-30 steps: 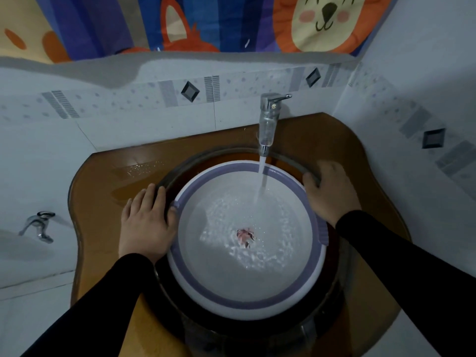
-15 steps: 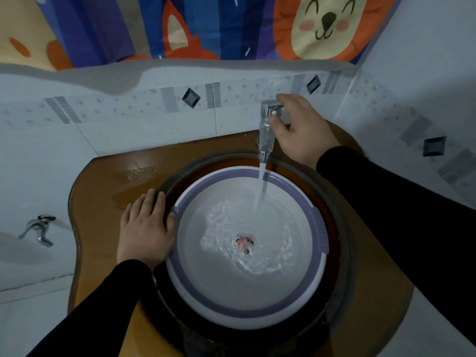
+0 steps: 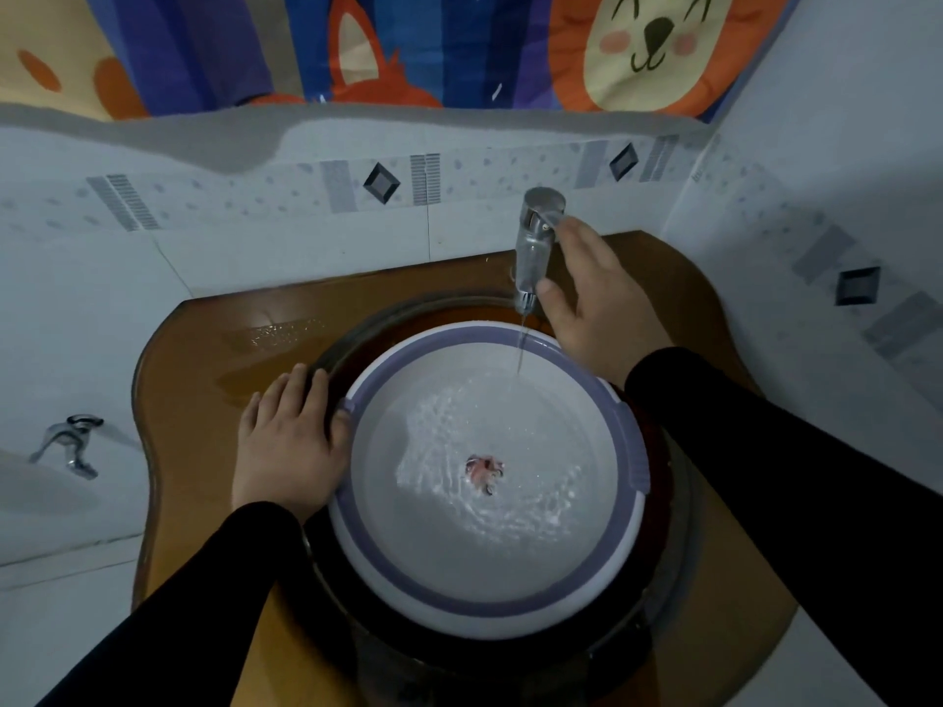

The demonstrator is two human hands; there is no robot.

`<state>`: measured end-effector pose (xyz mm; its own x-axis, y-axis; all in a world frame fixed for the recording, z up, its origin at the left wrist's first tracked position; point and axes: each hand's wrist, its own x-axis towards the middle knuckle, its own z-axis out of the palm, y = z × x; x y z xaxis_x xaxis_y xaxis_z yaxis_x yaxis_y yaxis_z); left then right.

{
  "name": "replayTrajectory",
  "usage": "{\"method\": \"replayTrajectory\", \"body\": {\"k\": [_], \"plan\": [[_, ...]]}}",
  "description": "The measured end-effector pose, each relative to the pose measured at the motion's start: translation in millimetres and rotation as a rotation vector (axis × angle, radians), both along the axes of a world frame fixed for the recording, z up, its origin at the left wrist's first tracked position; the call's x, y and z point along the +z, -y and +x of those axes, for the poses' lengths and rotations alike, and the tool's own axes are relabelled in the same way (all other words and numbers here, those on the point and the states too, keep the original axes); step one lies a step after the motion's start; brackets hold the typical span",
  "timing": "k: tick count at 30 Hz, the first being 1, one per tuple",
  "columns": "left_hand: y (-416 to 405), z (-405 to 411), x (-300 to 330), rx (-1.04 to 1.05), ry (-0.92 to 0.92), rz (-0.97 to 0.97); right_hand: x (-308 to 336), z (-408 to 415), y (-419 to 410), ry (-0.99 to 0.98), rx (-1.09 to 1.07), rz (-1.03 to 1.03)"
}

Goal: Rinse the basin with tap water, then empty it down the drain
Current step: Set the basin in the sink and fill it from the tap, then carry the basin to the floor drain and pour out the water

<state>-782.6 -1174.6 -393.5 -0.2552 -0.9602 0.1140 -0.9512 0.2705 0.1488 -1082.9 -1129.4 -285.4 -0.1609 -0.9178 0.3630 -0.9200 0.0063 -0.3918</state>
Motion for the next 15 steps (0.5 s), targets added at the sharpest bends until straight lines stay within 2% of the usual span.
{"method": "replayTrajectory", "body": {"k": [7,15], "plan": [[0,3,-1,-0.018,-0.021,0.009,-12,0,-25,0.158,-0.036,0.055],[3,9,6,-0.05,-0.216,0.078,-60,0,-92,0.358,-0.379,0.424]]}}
